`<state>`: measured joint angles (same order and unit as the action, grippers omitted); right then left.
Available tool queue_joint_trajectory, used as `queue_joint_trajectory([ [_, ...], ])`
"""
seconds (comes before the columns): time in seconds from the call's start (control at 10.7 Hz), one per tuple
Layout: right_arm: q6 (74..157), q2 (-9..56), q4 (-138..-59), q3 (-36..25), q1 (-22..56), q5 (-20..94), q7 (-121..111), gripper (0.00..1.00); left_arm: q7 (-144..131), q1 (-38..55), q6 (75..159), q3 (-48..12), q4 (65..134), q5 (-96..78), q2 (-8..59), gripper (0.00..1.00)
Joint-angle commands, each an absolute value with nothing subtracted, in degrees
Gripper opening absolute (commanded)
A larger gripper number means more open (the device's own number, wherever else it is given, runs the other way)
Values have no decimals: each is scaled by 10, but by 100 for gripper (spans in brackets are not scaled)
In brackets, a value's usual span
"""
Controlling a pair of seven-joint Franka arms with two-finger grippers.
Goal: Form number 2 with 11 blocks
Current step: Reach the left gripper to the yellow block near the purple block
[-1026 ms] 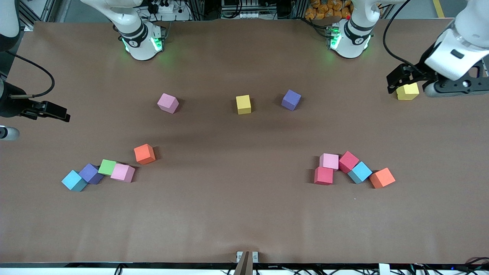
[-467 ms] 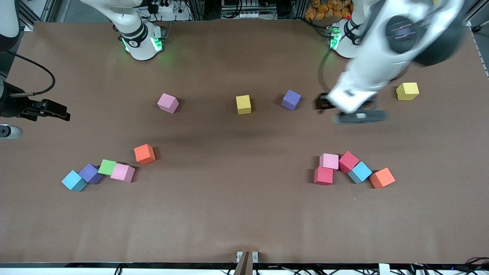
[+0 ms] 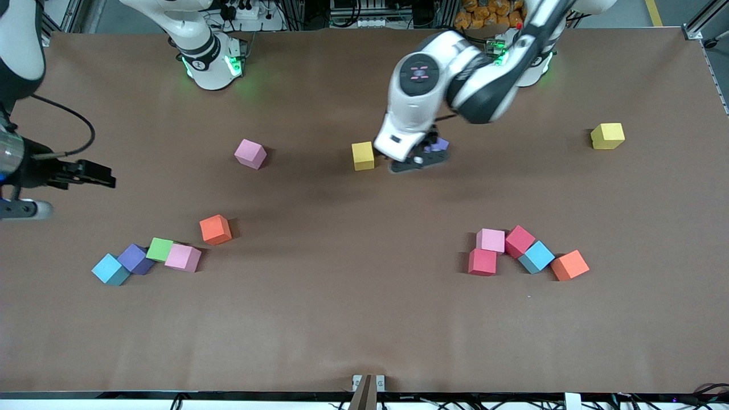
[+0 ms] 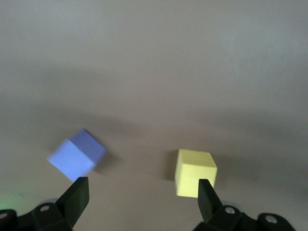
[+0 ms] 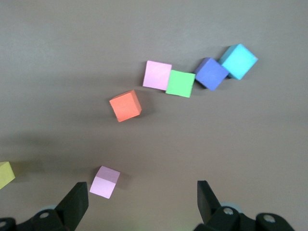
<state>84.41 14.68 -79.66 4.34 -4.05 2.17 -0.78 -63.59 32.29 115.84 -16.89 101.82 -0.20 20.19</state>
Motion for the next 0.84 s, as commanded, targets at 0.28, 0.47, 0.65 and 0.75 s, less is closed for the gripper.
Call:
queue_joint_trajectory([
  [0.28, 925, 160, -899, 51, -39, 60, -40, 100, -680, 378, 1233, -173, 1003, 39, 295, 100],
  [0.47, 961, 160, -938, 51, -20, 60, -40, 100, -638, 379, 1237, -178, 1004, 45, 303, 100],
  [0.65, 1048, 160, -1014, 51, 1, 59, -40, 100, -634, 379, 1257, -178, 1004, 45, 309, 100],
  [0.75, 1086, 162, -1042, 51, 10, 58, -41, 100, -620, 380, 1266, -178, 1004, 44, 315, 100],
])
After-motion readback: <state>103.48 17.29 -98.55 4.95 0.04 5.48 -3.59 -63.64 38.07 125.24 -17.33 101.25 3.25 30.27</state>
